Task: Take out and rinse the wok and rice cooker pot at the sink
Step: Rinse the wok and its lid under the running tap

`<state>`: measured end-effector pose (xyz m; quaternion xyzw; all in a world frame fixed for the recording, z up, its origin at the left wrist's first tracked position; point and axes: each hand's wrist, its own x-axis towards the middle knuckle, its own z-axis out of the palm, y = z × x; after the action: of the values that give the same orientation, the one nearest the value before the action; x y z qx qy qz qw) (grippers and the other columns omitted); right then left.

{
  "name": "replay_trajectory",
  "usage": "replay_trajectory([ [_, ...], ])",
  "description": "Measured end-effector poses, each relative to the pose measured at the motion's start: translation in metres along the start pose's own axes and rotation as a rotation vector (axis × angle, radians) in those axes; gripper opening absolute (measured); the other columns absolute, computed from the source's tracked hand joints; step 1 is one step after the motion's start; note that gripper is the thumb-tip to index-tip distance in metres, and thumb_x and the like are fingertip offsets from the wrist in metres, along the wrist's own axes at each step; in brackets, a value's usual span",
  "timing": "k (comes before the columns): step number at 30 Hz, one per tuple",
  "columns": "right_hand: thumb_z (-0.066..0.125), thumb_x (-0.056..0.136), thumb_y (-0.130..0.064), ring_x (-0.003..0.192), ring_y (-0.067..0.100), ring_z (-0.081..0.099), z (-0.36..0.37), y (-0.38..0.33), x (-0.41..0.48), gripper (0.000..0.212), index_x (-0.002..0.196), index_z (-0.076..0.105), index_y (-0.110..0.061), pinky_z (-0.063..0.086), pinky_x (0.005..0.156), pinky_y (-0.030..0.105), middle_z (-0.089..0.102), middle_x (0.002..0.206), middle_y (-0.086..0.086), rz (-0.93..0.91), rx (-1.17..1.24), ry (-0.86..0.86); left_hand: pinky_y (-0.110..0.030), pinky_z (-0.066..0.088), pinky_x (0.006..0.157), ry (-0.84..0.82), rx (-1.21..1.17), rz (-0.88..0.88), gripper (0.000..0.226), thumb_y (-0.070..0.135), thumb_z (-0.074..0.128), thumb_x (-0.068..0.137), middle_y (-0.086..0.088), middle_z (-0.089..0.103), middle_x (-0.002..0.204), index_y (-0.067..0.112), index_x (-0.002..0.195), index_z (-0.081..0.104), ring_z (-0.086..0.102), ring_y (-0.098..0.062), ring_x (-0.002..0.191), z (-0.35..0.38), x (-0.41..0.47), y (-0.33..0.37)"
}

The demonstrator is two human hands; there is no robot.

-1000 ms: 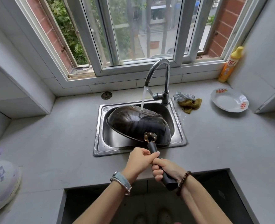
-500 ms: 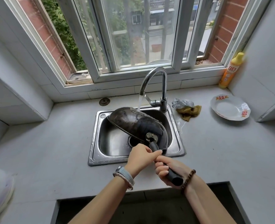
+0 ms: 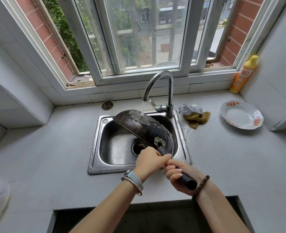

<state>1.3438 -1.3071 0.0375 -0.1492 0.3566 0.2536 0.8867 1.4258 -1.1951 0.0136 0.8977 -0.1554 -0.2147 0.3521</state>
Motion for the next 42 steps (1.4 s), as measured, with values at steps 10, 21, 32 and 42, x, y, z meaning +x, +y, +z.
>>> replay_trajectory([
  [10, 0.055, 0.085, -0.010, 0.030, 0.008, 0.038, -0.008, -0.022, -0.004, 0.018, 0.072, 0.057, 0.002, 0.035, 0.027, 0.017, 0.038, 0.055, -0.001, 0.050, 0.099, -0.044, -0.026, 0.037, 0.051, 0.039, 0.075, -0.007, 0.044, 0.044, 0.058, 0.071, 0.002, 0.042, 0.037, 0.013, 0.041, 0.047, 0.042, -0.014, 0.045, 0.005, 0.009, 0.019],
  [21, 0.061, 0.087, -0.010, 0.031, 0.009, 0.040, -0.013, -0.038, -0.006, 0.029, 0.063, 0.058, 0.006, 0.038, 0.029, 0.017, 0.041, 0.051, 0.001, 0.112, 0.119, -0.107, -0.025, 0.036, 0.051, 0.008, 0.108, -0.024, 0.043, 0.044, 0.057, 0.074, 0.003, 0.047, 0.044, 0.014, 0.044, 0.051, 0.048, -0.020, 0.053, 0.004, 0.019, 0.032],
  [32, 0.054, 0.091, -0.014, 0.030, 0.008, 0.041, -0.013, -0.043, -0.007, 0.036, 0.063, 0.058, 0.007, 0.039, 0.029, 0.018, 0.041, 0.049, 0.002, 0.107, 0.102, -0.094, -0.024, 0.038, 0.053, -0.005, 0.096, -0.047, 0.040, 0.049, 0.052, 0.066, 0.001, 0.055, 0.049, 0.013, 0.049, 0.057, 0.058, -0.021, 0.059, 0.005, 0.023, 0.034],
  [42, 0.076, 0.062, 0.005, 0.032, 0.008, 0.040, -0.010, -0.039, -0.006, 0.020, 0.075, 0.060, 0.007, 0.038, 0.029, 0.016, 0.040, 0.054, 0.000, 0.077, 0.040, -0.097, -0.025, 0.043, 0.056, -0.028, 0.077, -0.052, 0.039, 0.048, 0.053, 0.067, 0.002, 0.058, 0.051, 0.014, 0.048, 0.057, 0.055, -0.020, 0.059, 0.004, 0.021, 0.029],
])
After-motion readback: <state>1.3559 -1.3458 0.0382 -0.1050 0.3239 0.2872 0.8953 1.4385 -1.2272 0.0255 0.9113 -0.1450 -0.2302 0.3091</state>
